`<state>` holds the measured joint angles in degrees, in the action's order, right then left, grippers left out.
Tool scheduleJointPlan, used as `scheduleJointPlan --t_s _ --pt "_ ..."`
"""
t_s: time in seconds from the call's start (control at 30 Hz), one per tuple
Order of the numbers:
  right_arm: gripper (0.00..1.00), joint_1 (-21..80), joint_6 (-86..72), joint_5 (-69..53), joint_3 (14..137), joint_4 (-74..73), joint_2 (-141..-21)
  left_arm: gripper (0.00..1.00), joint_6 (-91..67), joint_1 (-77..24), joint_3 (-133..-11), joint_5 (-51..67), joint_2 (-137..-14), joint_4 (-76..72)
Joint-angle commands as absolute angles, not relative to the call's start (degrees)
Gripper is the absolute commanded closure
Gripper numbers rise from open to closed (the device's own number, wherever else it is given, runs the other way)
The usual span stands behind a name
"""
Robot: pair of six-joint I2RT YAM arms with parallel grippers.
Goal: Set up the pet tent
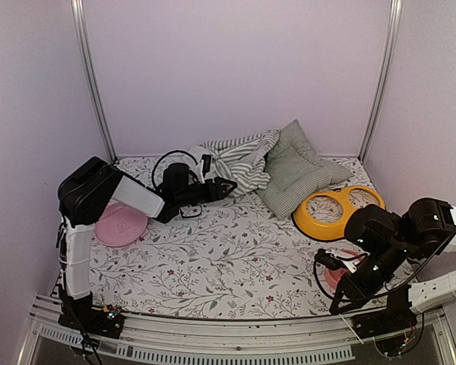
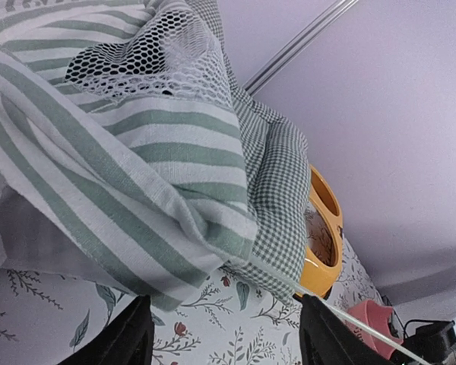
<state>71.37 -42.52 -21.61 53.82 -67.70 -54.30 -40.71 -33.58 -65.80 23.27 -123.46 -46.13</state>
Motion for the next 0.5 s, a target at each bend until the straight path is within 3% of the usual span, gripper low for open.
scheduleJointPlan --t_s 0.0,0.47 --pt "0.98 71.88 -42.57 -21.89 53.61 -62.85 -53.76 0.34 -39.66 -33.31 -64.46 23.04 -125.50 -49.58" --pt "1.00 71.83 -37.53 -13.50 57.51 -49.08 -57.66 0.37 -41.39 -33.52 -58.03 22.83 -125.71 -61.55"
